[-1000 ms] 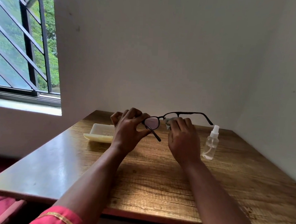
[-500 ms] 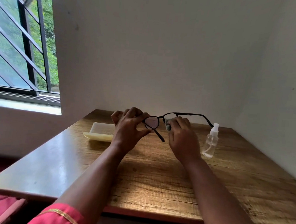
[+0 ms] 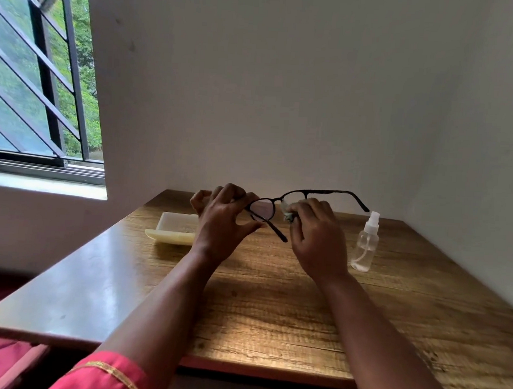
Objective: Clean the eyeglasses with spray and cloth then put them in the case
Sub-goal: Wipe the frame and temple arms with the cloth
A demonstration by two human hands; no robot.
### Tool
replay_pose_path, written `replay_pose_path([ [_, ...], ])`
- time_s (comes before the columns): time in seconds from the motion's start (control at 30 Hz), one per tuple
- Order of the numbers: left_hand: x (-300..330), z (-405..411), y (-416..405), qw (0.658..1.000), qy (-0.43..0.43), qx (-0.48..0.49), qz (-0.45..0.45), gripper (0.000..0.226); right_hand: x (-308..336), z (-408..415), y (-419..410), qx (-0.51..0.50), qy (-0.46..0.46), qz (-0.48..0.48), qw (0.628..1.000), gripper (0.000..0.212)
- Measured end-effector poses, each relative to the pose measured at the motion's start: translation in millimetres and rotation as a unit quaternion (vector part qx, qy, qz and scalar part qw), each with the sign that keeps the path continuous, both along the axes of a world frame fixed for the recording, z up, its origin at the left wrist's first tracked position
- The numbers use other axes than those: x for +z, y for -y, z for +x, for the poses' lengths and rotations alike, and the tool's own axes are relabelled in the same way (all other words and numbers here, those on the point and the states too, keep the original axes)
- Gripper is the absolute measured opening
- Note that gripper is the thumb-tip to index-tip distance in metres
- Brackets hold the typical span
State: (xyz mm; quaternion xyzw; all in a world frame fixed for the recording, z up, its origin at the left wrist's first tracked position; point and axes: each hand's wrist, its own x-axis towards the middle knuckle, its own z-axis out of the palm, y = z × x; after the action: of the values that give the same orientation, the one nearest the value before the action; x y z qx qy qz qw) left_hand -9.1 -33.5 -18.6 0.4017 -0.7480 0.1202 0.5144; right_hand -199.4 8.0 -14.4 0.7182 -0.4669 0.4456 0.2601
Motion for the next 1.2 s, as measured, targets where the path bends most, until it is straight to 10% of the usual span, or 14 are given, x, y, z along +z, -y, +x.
replay_pose_path([
  [0.3,-1,-8,-4,0.999,0.022,-0.018,-0.014,0.043,-3,18,-6,0.146,-0.033,0.065,0.987,0.030],
  [1.2,3,-9,-9,1.000,0.018,0.001,-0.006,0.039,-8,23,3,0.042,-0.094,0.003,0.995,0.029],
])
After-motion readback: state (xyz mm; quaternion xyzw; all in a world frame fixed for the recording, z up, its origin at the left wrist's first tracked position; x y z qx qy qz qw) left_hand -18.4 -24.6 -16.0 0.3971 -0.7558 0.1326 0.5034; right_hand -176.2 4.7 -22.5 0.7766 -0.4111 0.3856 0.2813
